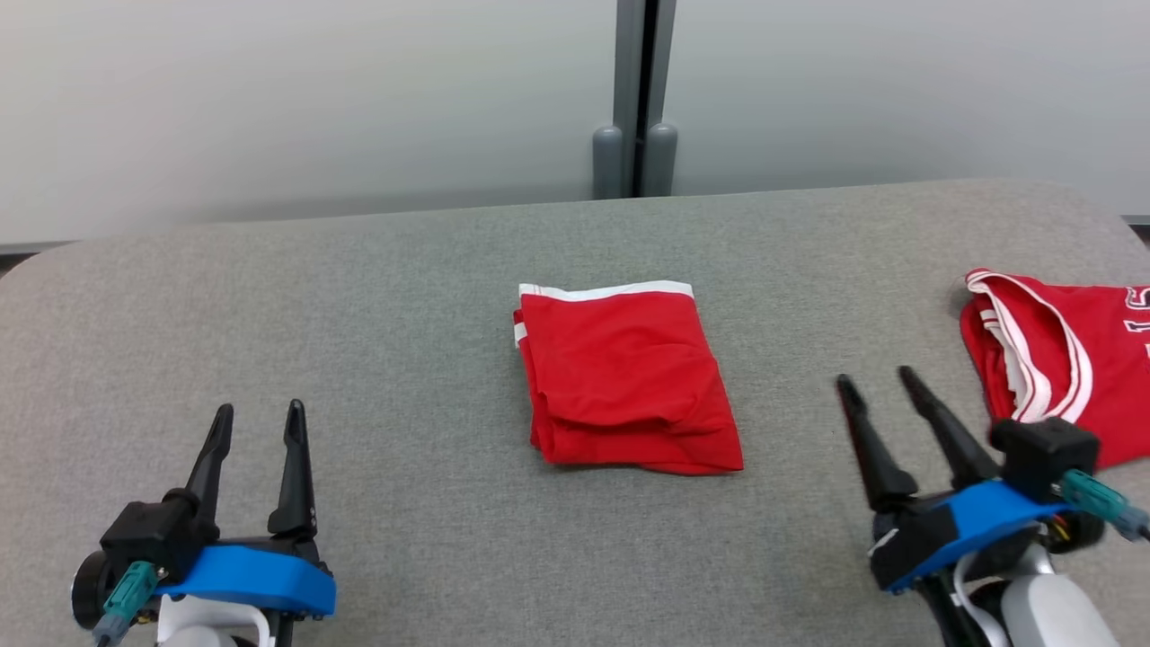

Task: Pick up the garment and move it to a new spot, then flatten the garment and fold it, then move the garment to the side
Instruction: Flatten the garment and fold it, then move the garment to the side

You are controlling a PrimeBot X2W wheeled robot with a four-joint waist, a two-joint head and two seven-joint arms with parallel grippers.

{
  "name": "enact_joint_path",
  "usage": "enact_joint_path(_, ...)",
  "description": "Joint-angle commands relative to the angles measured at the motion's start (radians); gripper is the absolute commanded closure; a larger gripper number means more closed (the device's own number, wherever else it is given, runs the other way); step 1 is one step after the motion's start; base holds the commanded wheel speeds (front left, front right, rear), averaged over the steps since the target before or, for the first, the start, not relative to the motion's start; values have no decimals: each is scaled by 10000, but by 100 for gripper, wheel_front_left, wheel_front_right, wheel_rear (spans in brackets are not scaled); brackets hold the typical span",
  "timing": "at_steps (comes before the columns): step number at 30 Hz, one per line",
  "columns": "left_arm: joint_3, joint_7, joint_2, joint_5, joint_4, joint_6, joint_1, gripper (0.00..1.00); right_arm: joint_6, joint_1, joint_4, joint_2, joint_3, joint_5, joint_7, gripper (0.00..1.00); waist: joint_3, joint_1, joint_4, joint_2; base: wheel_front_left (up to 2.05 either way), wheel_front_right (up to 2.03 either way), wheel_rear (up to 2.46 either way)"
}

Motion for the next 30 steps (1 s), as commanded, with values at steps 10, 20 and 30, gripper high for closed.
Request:
enact_joint_path(10,413,-43,-80,175,161,11,454,0,6,443,810,276,-1105,-1182,-940,0,-458,1,-307,-1,0,0,0)
enact_joint_path(20,627,-45,-121,208,333,-23,667,0,6,564,1146,331,-1139,-1382,-1107,0,-751,1,-362,-1,0,0,0)
enact_joint_path(30,602,-45,-158,257,371,-52,682,0,6,719,1041,513,-1121,-1254,-954,0,-755,1,-359,-1,0,0,0)
